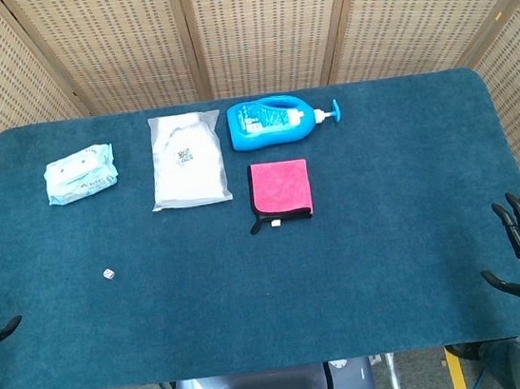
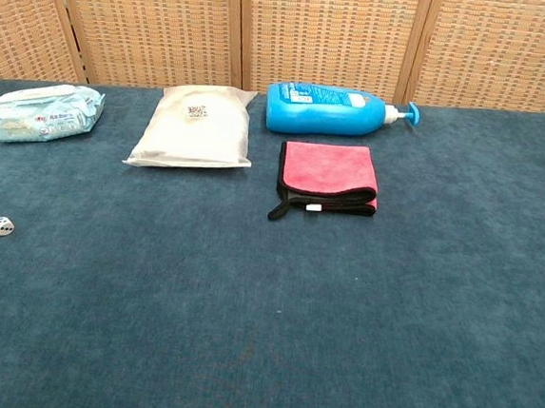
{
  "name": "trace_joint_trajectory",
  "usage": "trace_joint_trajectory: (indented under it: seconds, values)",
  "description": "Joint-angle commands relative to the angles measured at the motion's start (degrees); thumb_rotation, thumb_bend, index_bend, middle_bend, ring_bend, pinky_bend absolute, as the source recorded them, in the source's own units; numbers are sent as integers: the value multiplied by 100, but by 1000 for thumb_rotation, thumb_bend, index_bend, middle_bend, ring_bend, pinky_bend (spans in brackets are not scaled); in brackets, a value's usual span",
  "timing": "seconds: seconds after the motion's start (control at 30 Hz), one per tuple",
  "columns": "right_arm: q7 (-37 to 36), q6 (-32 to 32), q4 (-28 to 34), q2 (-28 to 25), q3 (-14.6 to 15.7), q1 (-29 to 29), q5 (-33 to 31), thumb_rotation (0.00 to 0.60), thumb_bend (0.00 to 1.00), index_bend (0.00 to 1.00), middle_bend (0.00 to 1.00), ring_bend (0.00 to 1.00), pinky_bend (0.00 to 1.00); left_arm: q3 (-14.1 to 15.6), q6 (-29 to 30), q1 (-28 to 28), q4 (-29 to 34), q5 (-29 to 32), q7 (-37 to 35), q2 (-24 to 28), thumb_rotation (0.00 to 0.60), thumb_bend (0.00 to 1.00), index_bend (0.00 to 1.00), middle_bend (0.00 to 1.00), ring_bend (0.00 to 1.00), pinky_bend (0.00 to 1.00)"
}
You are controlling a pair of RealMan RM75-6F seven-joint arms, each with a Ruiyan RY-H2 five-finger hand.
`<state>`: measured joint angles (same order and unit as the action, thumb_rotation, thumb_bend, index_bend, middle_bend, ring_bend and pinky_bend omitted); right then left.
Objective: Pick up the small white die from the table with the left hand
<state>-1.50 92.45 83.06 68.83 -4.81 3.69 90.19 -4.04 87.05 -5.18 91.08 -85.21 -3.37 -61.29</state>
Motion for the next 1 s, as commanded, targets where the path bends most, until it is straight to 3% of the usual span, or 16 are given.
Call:
trace_joint_trajectory:
  seconds: [0.03,0.3,0.53,0.67,0.7,0.83,1.0]
  values:
    - [2,0,0,-2,0,-2,-1,600,0,0,0,0,0,1,-3,-1,-2,-1,-3,0,600,0,0,0,0,0]
    - [36,-33,19,-2,13,-1,1,600,0,0,0,0,0,32,-166,-68,-24,-28,-147,21,600,0,0,0,0,0]
    - [-41,-105,46,-44,-15,11,-80,600,0,0,0,0,0,-99,-1345,-728,-554,258,-502,-225,600,0,8,0,0,0]
    - [-118,-130,58,-73,-35,12,-127,600,0,0,0,0,0,-64,-2255,-1228,-1049,274,-880,-491,600,26,170,0,0,0]
    - [178,-252,106,142,37,126,32,600,0,0,0,0,0,-55,-2450,-1334,-1168,284,-933,-555,600,55,206,0,0,0]
    - [-164,-211,-13,-90,-44,48,-145,600,0,0,0,0,0,-107,-3023,-1740,-1780,337,-1040,-940,600,149,278,0,0,0]
    - [-245,-337,-34,-96,-41,83,-207,600,0,0,0,0,0,-127,-3440,-2050,-2264,420,-1107,-1338,600,170,329,0,0,0]
